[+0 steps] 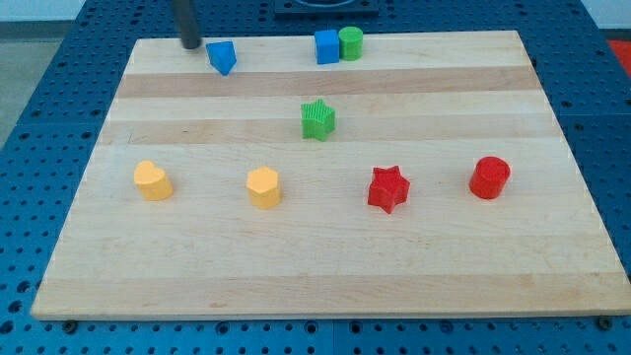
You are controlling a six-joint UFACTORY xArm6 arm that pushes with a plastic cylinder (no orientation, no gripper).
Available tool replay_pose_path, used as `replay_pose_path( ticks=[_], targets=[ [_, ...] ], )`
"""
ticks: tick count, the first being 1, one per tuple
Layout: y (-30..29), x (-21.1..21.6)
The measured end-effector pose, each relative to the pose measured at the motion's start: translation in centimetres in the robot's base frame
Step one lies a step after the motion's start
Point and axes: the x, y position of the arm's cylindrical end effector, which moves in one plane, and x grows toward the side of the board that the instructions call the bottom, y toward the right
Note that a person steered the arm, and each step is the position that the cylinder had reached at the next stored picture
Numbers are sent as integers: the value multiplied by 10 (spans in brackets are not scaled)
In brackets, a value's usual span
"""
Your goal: Move the blue triangle close to the blue cube
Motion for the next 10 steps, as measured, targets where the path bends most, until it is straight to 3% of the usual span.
replay_pose_path(
  ticks=[2,5,7,8,9,10],
  targets=[
    [-30,53],
    [93,52],
    [130,53],
    [83,73],
    [39,49],
    [47,9]
  ],
)
